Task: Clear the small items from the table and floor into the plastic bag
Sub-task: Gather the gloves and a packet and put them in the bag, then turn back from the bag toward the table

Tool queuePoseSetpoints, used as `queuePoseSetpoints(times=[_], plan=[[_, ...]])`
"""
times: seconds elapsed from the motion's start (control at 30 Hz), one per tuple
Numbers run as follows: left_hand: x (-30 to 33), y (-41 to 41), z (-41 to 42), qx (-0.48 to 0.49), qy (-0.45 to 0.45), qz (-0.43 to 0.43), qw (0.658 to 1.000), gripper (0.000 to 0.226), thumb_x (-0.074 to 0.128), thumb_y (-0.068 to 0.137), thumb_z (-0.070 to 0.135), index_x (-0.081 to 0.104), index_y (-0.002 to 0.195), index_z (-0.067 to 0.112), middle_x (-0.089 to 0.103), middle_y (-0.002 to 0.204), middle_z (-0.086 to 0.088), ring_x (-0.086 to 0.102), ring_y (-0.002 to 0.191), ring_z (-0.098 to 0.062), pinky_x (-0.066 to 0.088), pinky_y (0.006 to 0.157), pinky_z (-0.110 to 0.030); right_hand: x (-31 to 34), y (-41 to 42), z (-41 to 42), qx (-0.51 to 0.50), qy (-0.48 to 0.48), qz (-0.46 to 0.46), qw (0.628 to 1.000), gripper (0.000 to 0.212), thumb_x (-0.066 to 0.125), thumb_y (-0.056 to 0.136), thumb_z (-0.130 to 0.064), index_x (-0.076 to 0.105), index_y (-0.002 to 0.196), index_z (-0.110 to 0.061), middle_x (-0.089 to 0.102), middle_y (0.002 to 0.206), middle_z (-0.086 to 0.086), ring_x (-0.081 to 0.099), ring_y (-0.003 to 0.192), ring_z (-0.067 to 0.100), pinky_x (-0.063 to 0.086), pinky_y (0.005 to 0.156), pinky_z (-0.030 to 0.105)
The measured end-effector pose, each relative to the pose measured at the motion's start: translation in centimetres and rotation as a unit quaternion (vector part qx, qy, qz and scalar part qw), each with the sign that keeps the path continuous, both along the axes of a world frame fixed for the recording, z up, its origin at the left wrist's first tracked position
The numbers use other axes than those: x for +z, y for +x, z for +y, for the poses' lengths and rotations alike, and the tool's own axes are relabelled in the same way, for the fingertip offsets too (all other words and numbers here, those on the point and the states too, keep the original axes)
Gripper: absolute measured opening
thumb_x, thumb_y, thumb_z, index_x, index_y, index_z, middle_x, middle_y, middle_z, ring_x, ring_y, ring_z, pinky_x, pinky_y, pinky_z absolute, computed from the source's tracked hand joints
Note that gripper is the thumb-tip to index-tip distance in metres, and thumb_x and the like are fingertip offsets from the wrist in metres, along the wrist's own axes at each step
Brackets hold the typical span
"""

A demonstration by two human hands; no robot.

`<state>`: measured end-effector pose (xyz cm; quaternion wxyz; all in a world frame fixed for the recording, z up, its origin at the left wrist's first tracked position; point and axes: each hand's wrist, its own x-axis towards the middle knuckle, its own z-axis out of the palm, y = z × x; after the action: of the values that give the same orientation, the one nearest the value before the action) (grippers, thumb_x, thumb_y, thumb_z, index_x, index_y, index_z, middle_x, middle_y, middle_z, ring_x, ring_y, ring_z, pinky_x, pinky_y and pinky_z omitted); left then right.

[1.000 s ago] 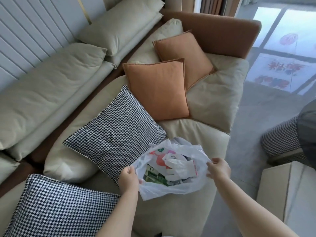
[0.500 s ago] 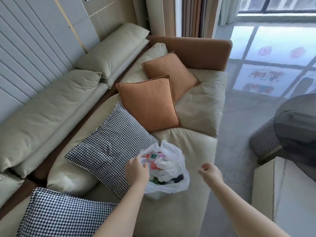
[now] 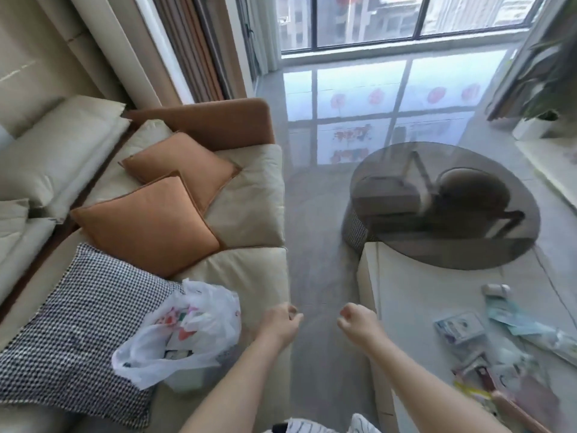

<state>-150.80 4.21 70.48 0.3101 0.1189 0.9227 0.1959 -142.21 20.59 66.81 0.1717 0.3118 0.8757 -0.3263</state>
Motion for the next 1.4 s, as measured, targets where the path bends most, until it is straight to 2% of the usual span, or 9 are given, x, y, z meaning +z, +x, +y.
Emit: queuePoseSetpoints(times=[0.1, 0.27, 0.43, 0.53, 0.8, 0.93, 1.07, 1.3, 1.4], plan=[[-0.6, 2.9, 4.6, -0.063, -0.017, -0.012, 0.998, 0.033, 0.05, 0.092, 0.039, 0.062, 0.118, 0.023, 0.064, 0.123, 0.002, 0.057, 0.115, -0.017, 0.045, 0.095, -0.027, -0.4, 4.4, 3.9, -0.038, -0.007, -0.009, 0.999, 0.027, 0.05, 0.089, -0.028, 0.063, 0.109, -0.016, 0.062, 0.118, 0.008, 0.057, 0.112, 0.026, 0.046, 0.091, 0.03], [-2.2, 7.3, 11.4, -0.16, -0.047, -0.006, 0.986, 0.031, 0.05, 0.091, 0.044, 0.062, 0.115, 0.028, 0.064, 0.122, 0.007, 0.057, 0.115, -0.013, 0.045, 0.095, -0.026, -1.4, 11.6, 9.4, -0.125, -0.001, -0.022, 0.992, 0.025, 0.048, 0.087, -0.03, 0.065, 0.101, -0.018, 0.065, 0.111, 0.006, 0.061, 0.103, 0.025, 0.048, 0.083, 0.03], [-3.5, 10.8, 17.4, -0.246, -0.061, -0.013, 0.967, 0.032, 0.047, 0.092, 0.049, 0.062, 0.112, 0.029, 0.064, 0.119, 0.007, 0.059, 0.111, -0.014, 0.048, 0.087, -0.027, -1.9, 16.7, 14.7, -0.221, 0.006, -0.035, 0.975, 0.026, 0.048, 0.089, -0.029, 0.065, 0.105, -0.018, 0.065, 0.113, 0.005, 0.06, 0.107, 0.025, 0.047, 0.084, 0.03], [-4.0, 11.8, 21.4, -0.292, -0.063, -0.021, 0.954, 0.033, 0.046, 0.093, 0.047, 0.063, 0.111, 0.026, 0.064, 0.117, 0.007, 0.059, 0.109, -0.014, 0.046, 0.082, -0.026, -2.9, 18.7, 17.5, -0.29, -0.012, -0.03, 0.956, 0.025, 0.048, 0.089, -0.028, 0.065, 0.103, -0.016, 0.067, 0.112, 0.007, 0.06, 0.106, 0.025, 0.046, 0.085, 0.031], [-8.7, 12.2, 32.6, -0.392, -0.081, -0.062, 0.914, 0.035, 0.044, 0.09, 0.048, 0.063, 0.113, 0.028, 0.066, 0.115, 0.007, 0.06, 0.107, -0.014, 0.051, 0.086, -0.029, -6.2, 21.3, 23.2, -0.472, -0.05, -0.021, 0.88, 0.02, 0.054, 0.09, -0.027, 0.064, 0.101, -0.014, 0.066, 0.106, 0.007, 0.059, 0.099, 0.025, 0.045, 0.081, 0.03], [-12.6, 11.8, 37.2, -0.42, -0.094, -0.07, 0.9, 0.035, 0.044, 0.091, 0.046, 0.062, 0.114, 0.027, 0.064, 0.118, 0.006, 0.058, 0.11, -0.015, 0.046, 0.085, -0.027, -9.1, 22.0, 24.9, -0.539, -0.071, -0.02, 0.839, 0.02, 0.055, 0.09, -0.027, 0.064, 0.102, -0.015, 0.066, 0.103, 0.004, 0.059, 0.097, 0.023, 0.046, 0.081, 0.03], [-17.1, 11.4, 40.7, -0.428, -0.102, -0.075, 0.895, 0.041, 0.043, 0.092, 0.044, 0.054, 0.127, 0.025, 0.059, 0.127, 0.004, 0.056, 0.115, -0.015, 0.045, 0.091, -0.028, -13.0, 22.5, 26.0, -0.581, -0.083, -0.031, 0.809, 0.017, 0.054, 0.091, -0.03, 0.063, 0.101, -0.02, 0.065, 0.098, 0.0, 0.059, 0.092, 0.019, 0.048, 0.079, 0.03], [-25.7, 13.3, 44.4, -0.372, -0.109, -0.11, 0.915, 0.04, 0.049, 0.092, 0.036, 0.05, 0.127, 0.018, 0.052, 0.127, -0.008, 0.053, 0.115, -0.024, 0.044, 0.093, -0.031, -20.8, 23.3, 27.6, -0.634, -0.117, -0.012, 0.765, 0.027, 0.058, 0.09, -0.027, 0.06, 0.114, -0.016, 0.064, 0.105, 0.001, 0.059, 0.096, 0.018, 0.047, 0.084, 0.029], [-29.8, 14.4, 45.9, -0.359, -0.106, -0.098, 0.922, 0.042, 0.05, 0.091, 0.027, 0.047, 0.131, 0.015, 0.046, 0.131, -0.011, 0.044, 0.123, -0.027, 0.04, 0.097, -0.033, -24.4, 24.4, 29.1, -0.633, -0.106, -0.016, 0.766, 0.033, 0.057, 0.091, -0.03, 0.054, 0.122, -0.019, 0.061, 0.11, -0.001, 0.058, 0.092, 0.015, 0.046, 0.082, 0.027]])
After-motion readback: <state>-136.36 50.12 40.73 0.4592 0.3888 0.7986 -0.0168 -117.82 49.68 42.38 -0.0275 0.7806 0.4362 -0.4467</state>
